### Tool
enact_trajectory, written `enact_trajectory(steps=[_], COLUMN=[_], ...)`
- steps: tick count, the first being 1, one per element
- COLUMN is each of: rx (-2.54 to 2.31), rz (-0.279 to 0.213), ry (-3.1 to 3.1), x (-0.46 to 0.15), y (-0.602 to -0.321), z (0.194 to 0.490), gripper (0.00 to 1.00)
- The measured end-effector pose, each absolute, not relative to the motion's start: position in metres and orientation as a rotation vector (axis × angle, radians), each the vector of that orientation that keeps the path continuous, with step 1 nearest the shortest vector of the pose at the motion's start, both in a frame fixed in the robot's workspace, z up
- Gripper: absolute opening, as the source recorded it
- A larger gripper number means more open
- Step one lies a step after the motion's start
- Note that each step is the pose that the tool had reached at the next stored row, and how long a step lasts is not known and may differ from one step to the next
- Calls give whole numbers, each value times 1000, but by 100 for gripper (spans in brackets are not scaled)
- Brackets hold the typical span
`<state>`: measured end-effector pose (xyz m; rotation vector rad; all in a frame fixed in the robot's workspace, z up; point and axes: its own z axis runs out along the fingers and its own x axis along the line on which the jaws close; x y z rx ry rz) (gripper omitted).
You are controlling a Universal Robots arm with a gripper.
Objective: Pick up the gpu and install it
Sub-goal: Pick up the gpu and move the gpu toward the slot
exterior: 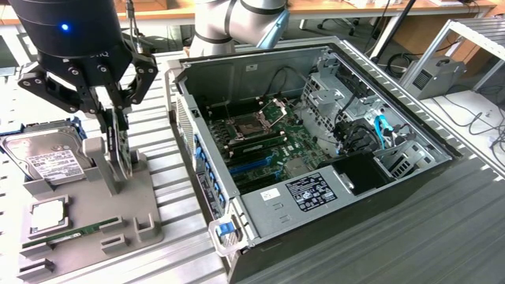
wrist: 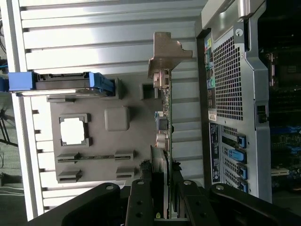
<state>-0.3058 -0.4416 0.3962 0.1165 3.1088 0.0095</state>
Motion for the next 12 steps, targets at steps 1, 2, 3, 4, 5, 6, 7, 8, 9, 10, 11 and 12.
enact_trajectory(steps=[1,2,3,4,5,6,7,8,9,10,11,12], rx=[116,116,116,116,116,116,116,116,116,116,116,116], rz=[10,10,10,10,10,9,10,10,9,10,10,9], ry=[3109,3109,3109,3109,3109,3109,3109,3109,3109,3109,3109,3109], x=[-306,-306,-306,-306,-306,-306,-306,-306,-306,-306,-306,-306], y=[-442,-442,-442,-442,-442,-442,-442,-442,-442,-442,-442,-442], z=[397,397,397,398,398,398,398,399,399,400,400,400], gripper=[27,27,27,27,27,27,27,27,27,27,27,27])
